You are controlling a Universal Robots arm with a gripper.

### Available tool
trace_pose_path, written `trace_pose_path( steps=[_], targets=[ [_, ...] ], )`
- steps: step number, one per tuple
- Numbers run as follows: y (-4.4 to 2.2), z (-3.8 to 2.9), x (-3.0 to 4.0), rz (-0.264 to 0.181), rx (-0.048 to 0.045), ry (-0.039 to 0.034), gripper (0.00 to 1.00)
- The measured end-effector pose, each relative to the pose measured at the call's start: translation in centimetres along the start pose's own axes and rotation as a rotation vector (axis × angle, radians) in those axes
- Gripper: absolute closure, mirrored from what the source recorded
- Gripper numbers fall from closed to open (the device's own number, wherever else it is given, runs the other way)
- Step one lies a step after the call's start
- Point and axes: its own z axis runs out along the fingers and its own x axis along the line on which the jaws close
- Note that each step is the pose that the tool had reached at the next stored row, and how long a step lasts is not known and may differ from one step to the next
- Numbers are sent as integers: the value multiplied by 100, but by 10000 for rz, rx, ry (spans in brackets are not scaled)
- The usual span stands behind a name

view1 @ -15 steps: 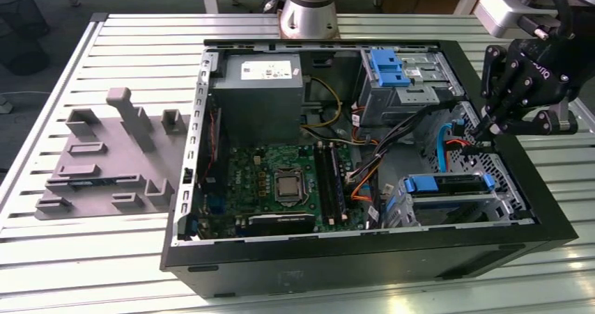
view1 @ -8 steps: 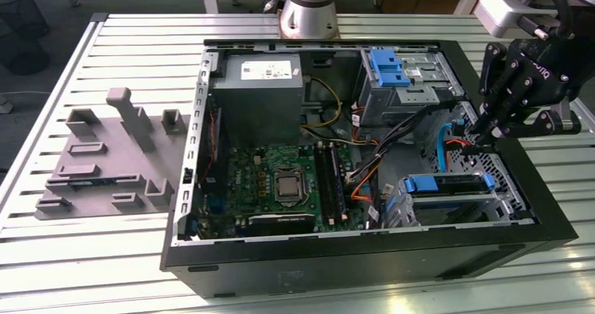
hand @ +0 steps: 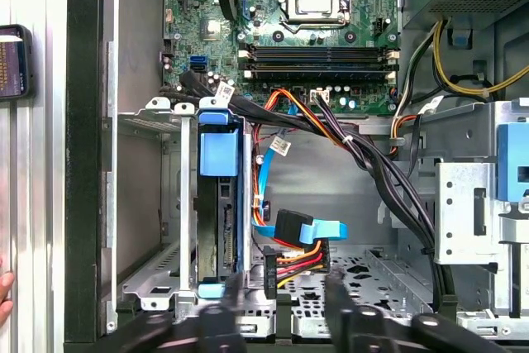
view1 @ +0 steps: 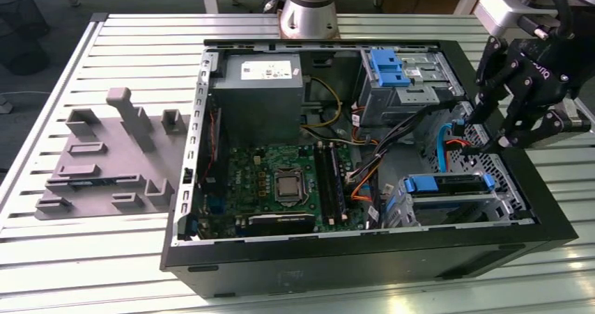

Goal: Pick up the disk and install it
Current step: 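Insert the first disk wire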

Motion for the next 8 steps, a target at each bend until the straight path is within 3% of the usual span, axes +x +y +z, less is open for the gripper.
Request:
trace_pose_path(
  steps=[8],
  targets=[
    [0, 0, -1, 0, 0, 1, 16]
  ],
)
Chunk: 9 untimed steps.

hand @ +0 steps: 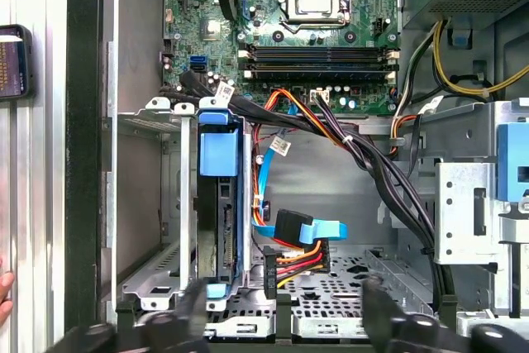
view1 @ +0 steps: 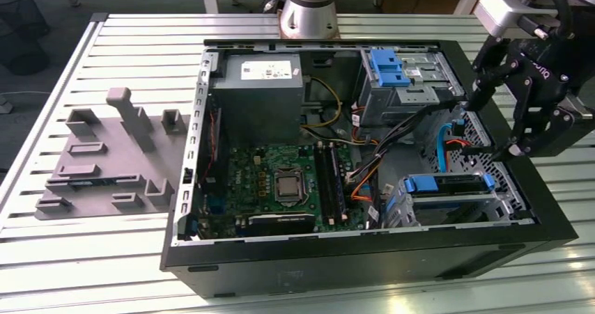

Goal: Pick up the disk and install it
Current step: 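Insert the first disk wire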

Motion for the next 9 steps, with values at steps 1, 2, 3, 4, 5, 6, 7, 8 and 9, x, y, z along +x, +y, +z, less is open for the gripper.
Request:
trace_pose_path(
  steps=[1, 2, 3, 4, 5, 6, 7, 8, 9],
  targets=[
    [0, 0, 0, 0, 0, -1, 16],
    [0, 0, 0, 0, 0, -1, 11],
    [0, 0, 0, 0, 0, -1, 11],
    [0, 0, 0, 0, 0, -1, 5],
    [0, 0, 0, 0, 0, 0, 5],
    [0, 0, -1, 0, 0, -1, 1],
    [0, 0, -1, 0, 0, -1, 1],
    [0, 0, -1, 0, 0, -1, 1],
    [0, 0, -1, 0, 0, 0, 1]
  ],
)
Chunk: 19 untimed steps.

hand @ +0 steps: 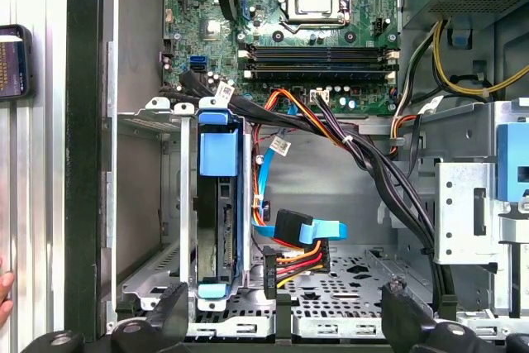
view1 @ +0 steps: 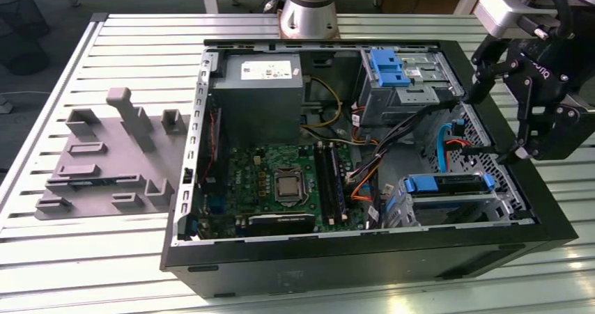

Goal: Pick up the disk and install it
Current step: 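Insert the first disk wire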

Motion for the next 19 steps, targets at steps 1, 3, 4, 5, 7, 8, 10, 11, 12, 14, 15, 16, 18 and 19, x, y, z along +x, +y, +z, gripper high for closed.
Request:
trace_pose_path(
  steps=[1, 3, 4, 5, 7, 8, 10, 11, 12, 14, 15, 16, 18, 19],
  targets=[
    [0, 0, 0, 0, 0, 0, 1],
    [0, 0, 0, 0, 0, 0, 2],
    [0, 0, 0, 0, 0, 0, 2],
    [0, 0, 0, 0, -1, 1, 9],
    [0, 0, -1, 0, 0, 0, 27],
    [0, 0, -1, 0, 0, 0, 32],
    [0, 0, -1, 0, 0, 0, 38],
    [0, 0, -1, 0, 0, -1, 38],
    [0, 0, -1, 0, 0, -1, 44],
    [0, 0, -1, 0, 0, 0, 56],
    [0, 0, -1, 0, 0, 0, 56],
    [0, 0, -1, 0, 0, 0, 62],
    [0, 0, -1, 0, 0, 0, 67],
    [0, 0, -1, 1, 0, 0, 73]
  ],
)
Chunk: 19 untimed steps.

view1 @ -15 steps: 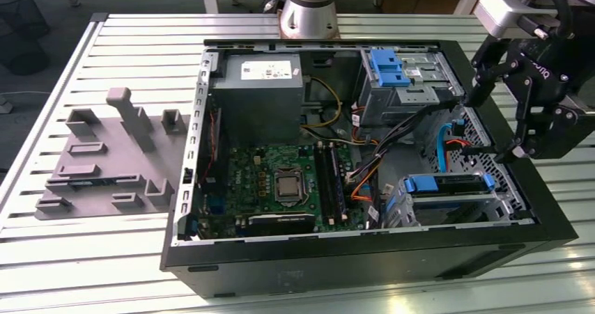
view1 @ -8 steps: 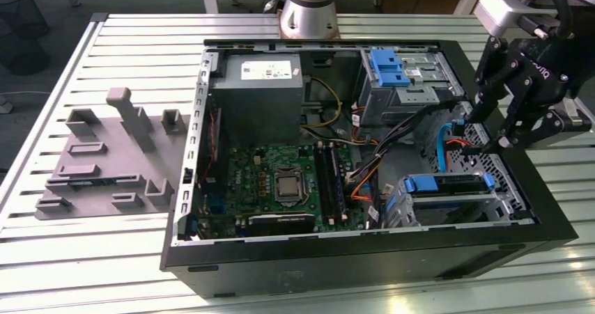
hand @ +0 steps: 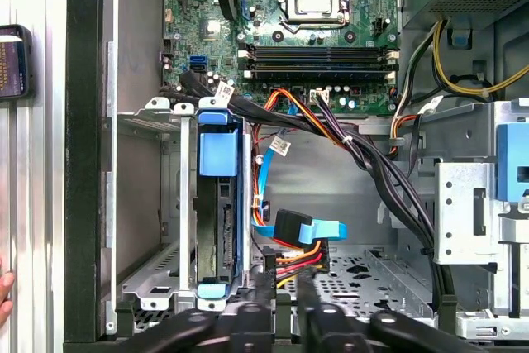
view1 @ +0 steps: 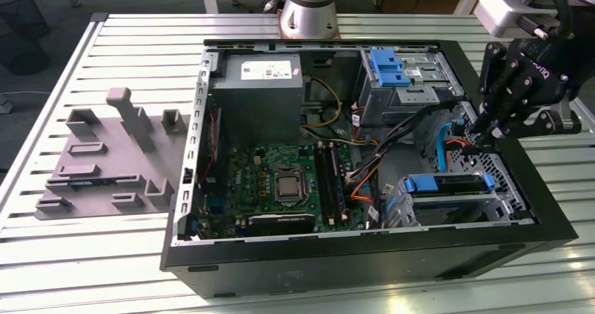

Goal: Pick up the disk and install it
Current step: 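Insert the first disk wire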

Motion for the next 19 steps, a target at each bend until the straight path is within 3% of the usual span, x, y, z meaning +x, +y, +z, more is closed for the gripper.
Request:
trace_pose_path(
  steps=[5, 9, 15, 16, 18, 19],
  targets=[
    [0, 0, 1, -214, 2, 7, 89],
    [31, 6, 9, -468, 5, 7, 89],
    [38, 7, 15, -489, 6, 11, 89],
    [37, 10, 24, -489, 6, 10, 82],
    [37, 14, 35, -493, 6, 11, 82],
    [34, 83, 141, -869, 9, 17, 82]
  ],
)
